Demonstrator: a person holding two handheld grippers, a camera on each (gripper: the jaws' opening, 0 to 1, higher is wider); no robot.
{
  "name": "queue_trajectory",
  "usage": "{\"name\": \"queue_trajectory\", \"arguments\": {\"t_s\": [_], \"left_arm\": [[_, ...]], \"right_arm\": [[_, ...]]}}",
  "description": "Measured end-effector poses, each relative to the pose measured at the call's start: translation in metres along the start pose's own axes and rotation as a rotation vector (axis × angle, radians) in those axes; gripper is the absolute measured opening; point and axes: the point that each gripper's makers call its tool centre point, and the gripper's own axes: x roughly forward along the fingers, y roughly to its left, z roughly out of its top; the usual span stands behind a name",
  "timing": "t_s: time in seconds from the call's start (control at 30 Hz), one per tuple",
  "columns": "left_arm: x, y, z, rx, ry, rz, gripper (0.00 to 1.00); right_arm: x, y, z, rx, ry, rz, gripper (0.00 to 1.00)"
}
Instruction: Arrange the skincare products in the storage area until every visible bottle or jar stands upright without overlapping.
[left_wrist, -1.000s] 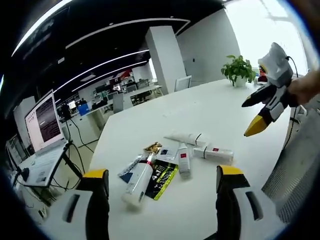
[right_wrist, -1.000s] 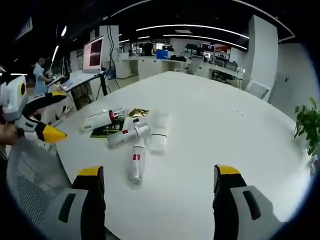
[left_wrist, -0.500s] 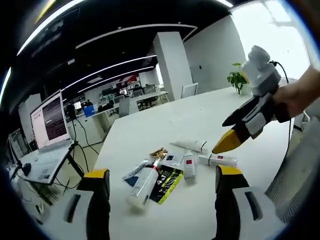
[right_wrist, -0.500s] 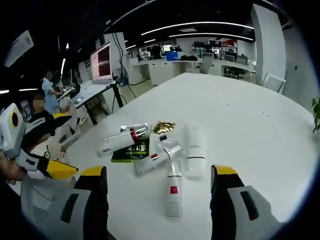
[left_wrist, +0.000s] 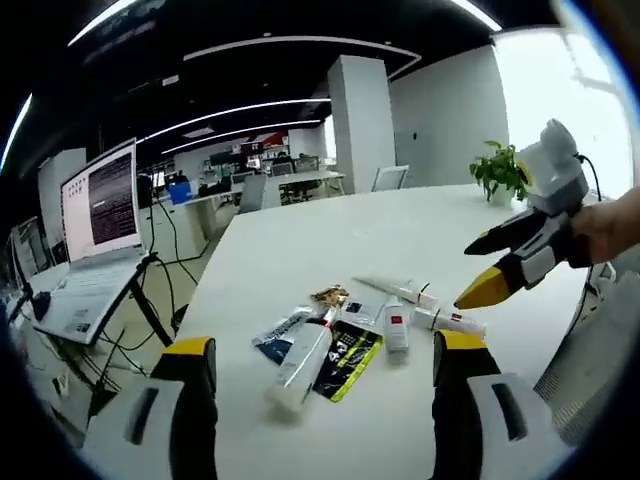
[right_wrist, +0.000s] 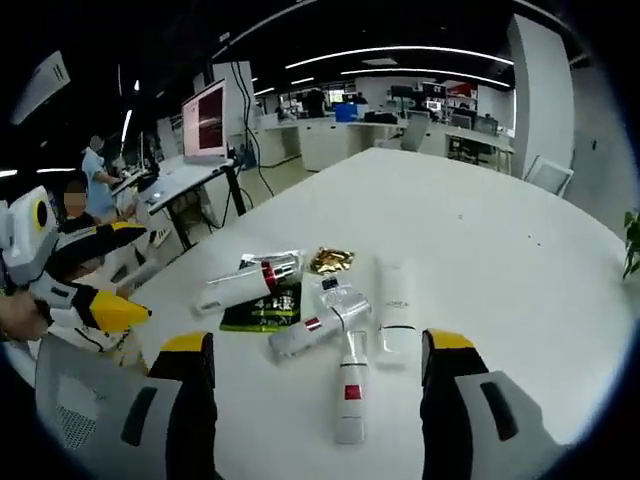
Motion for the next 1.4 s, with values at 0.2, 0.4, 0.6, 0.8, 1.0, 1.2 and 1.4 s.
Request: {"name": "queue_trajectory", "arguments": {"t_s": [0.2, 0.4, 0.6, 0.8, 1.0, 1.2, 1.4], "left_arm": [[0.003, -0.011, -0.003, 0.009, 0.012, -0.039, 0.82], [-0.012, -0.021, -0.004, 0.027, -0.002, -0.039, 0.82], [-0.018, -0.022, -0.003, 0.069, -0.017, -0.019, 0.81], [-0.021, -0.026, -0.005, 0.156, -0.035, -0.028, 0.81], [-0.019, -0.023, -0.003, 0.135, -0.064, -0.017, 0.81], [-0.018, -0.019, -0.006, 0.095, -0.068, -0.009, 0.79], [-0.018, -0.017, -0.008, 0.069, -0.063, -0.008, 0.79]], "right_arm": [[-0.007, -0.013, -0.007, 0.031, 0.013, -0.038, 0.86], [0.013, 0.004, 0.007, 0.045, 0.011, -0.002, 0.86], [0.040, 0.039, 0.029, 0.028, 0.004, 0.060, 0.84], [0.067, 0.072, 0.051, 0.050, 0.025, 0.114, 0.82], [0.101, 0.097, 0.041, 0.169, 0.144, 0.115, 0.77], [0.122, 0.118, 0.023, 0.278, 0.278, 0.111, 0.75], [0.147, 0.122, 0.014, 0.402, 0.346, 0.060, 0.74]]}}
